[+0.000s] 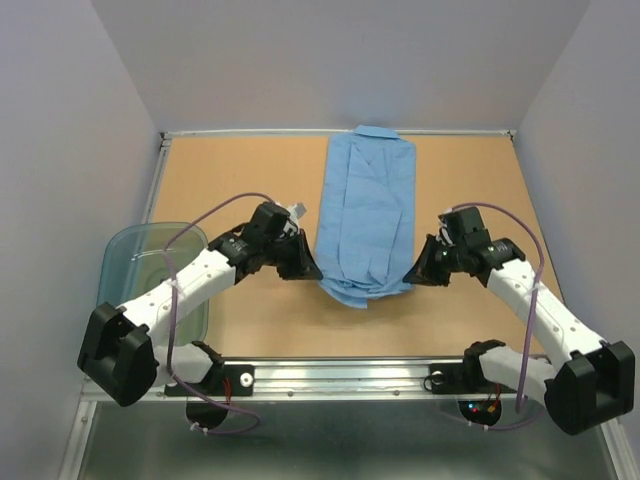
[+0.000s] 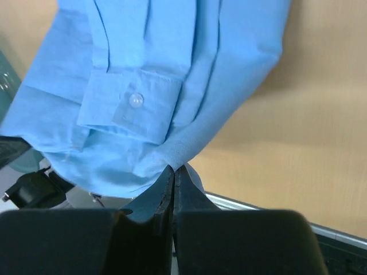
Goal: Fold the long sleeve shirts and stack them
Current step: Fold the shirt
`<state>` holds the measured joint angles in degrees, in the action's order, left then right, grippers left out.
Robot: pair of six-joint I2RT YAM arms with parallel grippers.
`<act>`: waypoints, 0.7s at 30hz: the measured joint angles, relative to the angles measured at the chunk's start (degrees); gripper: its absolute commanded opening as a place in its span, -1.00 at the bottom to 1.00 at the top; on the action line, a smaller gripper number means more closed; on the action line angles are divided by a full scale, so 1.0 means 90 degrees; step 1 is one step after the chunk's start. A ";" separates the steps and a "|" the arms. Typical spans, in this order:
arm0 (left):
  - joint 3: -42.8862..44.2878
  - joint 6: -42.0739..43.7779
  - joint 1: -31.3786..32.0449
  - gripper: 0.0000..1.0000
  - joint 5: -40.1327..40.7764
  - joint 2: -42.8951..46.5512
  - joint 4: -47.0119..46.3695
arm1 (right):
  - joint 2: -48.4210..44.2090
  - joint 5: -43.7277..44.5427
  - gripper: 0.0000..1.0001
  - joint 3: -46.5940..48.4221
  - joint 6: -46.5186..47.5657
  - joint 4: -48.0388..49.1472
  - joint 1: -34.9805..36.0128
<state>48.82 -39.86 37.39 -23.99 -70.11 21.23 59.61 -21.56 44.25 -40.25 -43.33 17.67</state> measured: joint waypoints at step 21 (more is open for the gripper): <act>0.4160 0.0901 -0.1421 -1.00 0.0024 -0.4272 -0.0138 | 0.4104 0.0678 -0.99 0.3730 0.1122 0.0498 -0.1069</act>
<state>86.26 -31.75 24.60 -23.77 -108.55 19.99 96.55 -15.46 77.82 -30.15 -38.85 8.05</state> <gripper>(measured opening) 0.102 0.013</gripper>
